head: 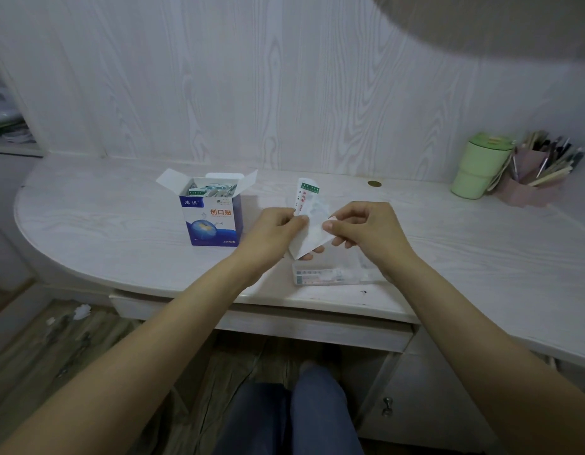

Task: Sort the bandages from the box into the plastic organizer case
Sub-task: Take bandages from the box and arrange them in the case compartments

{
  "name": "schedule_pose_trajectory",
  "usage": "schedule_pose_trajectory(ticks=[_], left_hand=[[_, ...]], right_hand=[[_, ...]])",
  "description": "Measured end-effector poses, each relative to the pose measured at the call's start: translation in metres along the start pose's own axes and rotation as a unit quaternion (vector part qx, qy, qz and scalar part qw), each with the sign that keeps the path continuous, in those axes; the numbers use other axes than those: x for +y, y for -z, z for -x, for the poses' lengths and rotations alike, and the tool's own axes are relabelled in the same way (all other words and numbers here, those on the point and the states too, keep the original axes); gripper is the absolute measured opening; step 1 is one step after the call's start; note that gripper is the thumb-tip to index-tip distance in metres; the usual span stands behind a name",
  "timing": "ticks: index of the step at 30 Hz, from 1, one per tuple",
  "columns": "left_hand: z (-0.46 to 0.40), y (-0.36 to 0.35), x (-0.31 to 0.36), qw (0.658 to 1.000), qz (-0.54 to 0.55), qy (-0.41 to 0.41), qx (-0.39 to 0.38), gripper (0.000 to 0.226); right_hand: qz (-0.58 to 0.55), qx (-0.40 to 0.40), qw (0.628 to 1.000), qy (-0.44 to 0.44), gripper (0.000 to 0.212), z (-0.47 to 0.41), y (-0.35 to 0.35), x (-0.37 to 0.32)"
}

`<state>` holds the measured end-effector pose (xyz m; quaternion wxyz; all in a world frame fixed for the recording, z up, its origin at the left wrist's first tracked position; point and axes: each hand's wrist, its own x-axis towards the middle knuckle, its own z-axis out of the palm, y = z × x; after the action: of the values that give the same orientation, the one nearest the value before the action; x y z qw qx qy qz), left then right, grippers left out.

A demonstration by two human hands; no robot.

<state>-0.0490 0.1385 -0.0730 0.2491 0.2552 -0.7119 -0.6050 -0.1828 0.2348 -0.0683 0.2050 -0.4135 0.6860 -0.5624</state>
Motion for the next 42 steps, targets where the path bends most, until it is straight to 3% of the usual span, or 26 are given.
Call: schedule_pose_trajectory(ticks=[4,15,30,34,37,42], left_hand=[[-0.006,0.003,-0.005,0.998,-0.048,-0.021,0.04,0.019],[-0.013,0.006,-0.008,0.999,-0.003,-0.016,0.05,0.016],[-0.012,0.007,-0.004,0.997,0.047,0.056,0.031,0.018],[-0.011,0.01,-0.003,0.992,0.087,0.092,0.014,0.018],[-0.013,0.008,-0.003,0.988,0.133,0.068,0.031,0.026],[-0.014,0.004,-0.008,0.997,0.05,-0.029,0.06,0.017]], right_hand=[[-0.014,0.007,1.0,0.001,0.013,0.002,-0.001,0.002],[-0.025,0.01,0.999,-0.027,0.008,0.0,0.004,0.0],[-0.138,-0.007,0.99,-0.018,0.006,-0.003,0.009,0.005],[-0.123,-0.03,0.992,0.01,0.005,-0.002,0.014,0.009],[-0.111,-0.039,0.993,0.018,0.014,-0.001,0.017,0.009],[-0.084,-0.025,0.996,0.006,0.025,0.0,0.011,0.012]])
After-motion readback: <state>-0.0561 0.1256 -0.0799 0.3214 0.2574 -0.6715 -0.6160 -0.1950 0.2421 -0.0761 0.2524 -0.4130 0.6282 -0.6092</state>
